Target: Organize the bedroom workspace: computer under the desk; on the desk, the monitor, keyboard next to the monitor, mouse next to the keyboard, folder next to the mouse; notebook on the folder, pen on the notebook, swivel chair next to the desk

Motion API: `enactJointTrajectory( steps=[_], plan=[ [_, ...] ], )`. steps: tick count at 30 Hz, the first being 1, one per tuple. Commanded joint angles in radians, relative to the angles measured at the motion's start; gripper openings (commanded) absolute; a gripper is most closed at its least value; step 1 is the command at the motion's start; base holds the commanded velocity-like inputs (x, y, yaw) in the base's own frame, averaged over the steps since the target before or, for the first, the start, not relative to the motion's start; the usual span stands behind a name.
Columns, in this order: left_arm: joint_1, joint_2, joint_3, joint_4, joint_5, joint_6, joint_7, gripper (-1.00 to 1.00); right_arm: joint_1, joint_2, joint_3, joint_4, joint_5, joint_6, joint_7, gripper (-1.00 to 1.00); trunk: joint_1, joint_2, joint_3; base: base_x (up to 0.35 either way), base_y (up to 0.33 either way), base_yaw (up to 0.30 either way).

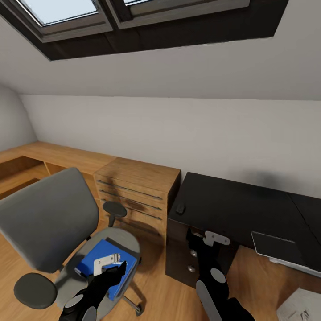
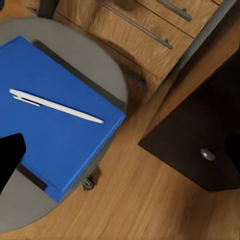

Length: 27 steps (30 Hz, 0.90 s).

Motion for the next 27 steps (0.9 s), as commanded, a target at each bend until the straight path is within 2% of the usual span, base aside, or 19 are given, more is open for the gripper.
enactJointTrajectory(
  steps=[1, 12, 16, 17, 18, 19, 21, 23, 24, 25, 26, 27],
  plan=[
    [0.000, 0.000, -0.001, -0.002, 0.011, 0.002, 0.009, 1.00, -0.001, 0.000, 0.001, -0.002, -0.004, 0.005, -0.007, 1.00, 0.001, -0.001, -0.001, 0.329, 0.000, 0.051],
    [0.000, 0.000, -0.003, 0.001, 0.011, 0.005, 0.009, 1.00, -0.001, 0.000, 0.001, 0.000, -0.004, 0.006, -0.007, 1.00, 0.001, -0.001, -0.003, 0.328, 0.000, 0.189],
    [0.000, 0.000, -0.004, 0.001, 0.011, 0.005, 0.009, 1.00, -0.001, -0.001, 0.003, 0.006, -0.003, 0.006, -0.003, 1.00, 0.001, -0.001, -0.004, 0.219, 0.000, 0.055],
    [0.000, 0.000, -0.004, 0.001, 0.011, 0.005, 0.009, 1.00, -0.001, 0.000, 0.005, 0.010, -0.001, 0.006, -0.001, 1.00, 0.001, -0.001, -0.004, 0.079, 0.000, 0.013],
    [-0.001, 0.000, -0.004, 0.001, 0.011, 0.007, 0.009, 1.00, -0.003, 0.001, 0.019, 0.049, 0.022, 0.007, 0.002, 1.00, 0.001, -0.001, -0.004, 0.033, 0.000, 0.006],
    [-0.001, -0.001, -0.004, 0.001, 0.011, 0.008, 0.010, 1.00, -0.028, 0.003, 0.027, 0.117, 0.073, 0.007, 0.002, 1.00, 0.001, -0.001, -0.004, 0.013, 0.000, 0.002],
    [0.000, -0.001, -0.006, 0.001, 0.011, 0.008, 0.010, 1.00, -0.082, 0.004, 0.029, 0.168, 0.099, 0.007, 0.003, 1.00, 0.001, -0.001, -0.004, 0.008, 0.000, 0.001],
    [0.000, -0.001, -0.008, 0.001, 0.010, 0.007, 0.010, 1.00, -0.204, 0.003, 0.029, 0.277, 0.117, 0.008, 0.003, 1.00, 0.001, -0.001, -0.004, 0.003, 0.000, 0.000],
    [-0.001, -0.001, -0.009, 0.001, 0.009, 0.006, 0.010, 1.00, -0.287, 0.003, 0.028, 0.365, 0.122, 0.007, 0.003, 1.00, 0.001, -0.001, -0.004, 0.001, 0.000, 0.000],
    [0.000, -0.001, -0.010, 0.001, 0.009, 0.006, 0.010, 1.00, -0.521, 0.002, 0.028, 0.679, 0.122, -0.031, 0.031, 1.00, 0.001, -0.001, -0.004, 0.000, 0.000, 0.000],
    [0.000, -0.001, -0.010, 0.001, 0.009, 0.006, 0.010, 1.00, -0.586, 0.003, 0.028, 0.782, 0.121, -0.068, 0.055, 1.00, 0.001, -0.001, -0.004, 0.000, 0.000, 0.000],
    [0.000, -0.001, -0.010, 0.001, 0.009, 0.006, 0.010, 1.00, -0.617, 0.003, 0.027, 0.835, 0.120, -0.089, 0.070, 1.00, 0.001, -0.001, -0.004, 0.000, 0.000, 0.000]
  ],
)
